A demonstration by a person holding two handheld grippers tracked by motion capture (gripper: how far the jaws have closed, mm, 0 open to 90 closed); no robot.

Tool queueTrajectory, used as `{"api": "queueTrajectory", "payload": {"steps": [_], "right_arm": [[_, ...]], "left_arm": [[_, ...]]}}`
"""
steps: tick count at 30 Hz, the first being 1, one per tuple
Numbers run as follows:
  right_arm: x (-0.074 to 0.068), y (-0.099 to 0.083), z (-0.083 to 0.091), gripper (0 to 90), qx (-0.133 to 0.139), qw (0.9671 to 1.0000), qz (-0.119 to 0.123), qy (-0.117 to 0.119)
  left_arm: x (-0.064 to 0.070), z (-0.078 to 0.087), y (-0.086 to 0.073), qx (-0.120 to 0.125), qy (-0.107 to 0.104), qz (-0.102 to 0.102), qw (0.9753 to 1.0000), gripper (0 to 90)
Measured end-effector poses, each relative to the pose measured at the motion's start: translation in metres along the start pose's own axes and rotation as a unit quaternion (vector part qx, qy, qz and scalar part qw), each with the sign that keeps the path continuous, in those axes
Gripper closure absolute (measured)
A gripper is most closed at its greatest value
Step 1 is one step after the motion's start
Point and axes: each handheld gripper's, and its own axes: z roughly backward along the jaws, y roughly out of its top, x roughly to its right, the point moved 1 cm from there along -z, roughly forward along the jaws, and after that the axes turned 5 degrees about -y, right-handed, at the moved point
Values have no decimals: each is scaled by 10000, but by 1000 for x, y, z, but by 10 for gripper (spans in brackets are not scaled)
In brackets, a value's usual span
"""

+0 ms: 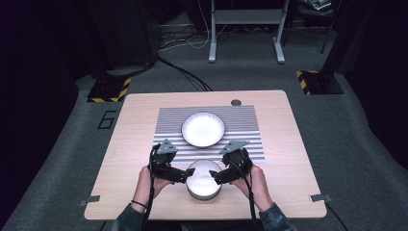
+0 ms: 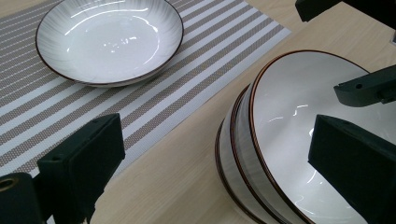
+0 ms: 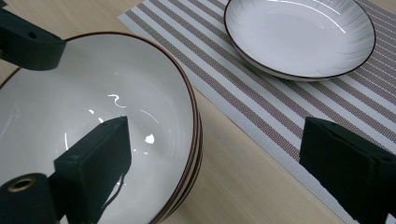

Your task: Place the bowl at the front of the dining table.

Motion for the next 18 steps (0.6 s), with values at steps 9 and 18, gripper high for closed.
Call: {"api": "queueTrajectory", "payload": {"steps": [9,18], "right_arm": [[-3,0,-11,97,-99,9999,58,43],[-7,-1,-19,129,-236,9997,43,84]], "left_arm": [[2,-16,-2,-198,-64,-36,9998,56],[5,-27,-3,-365,-105,-93,9992,88]]}}
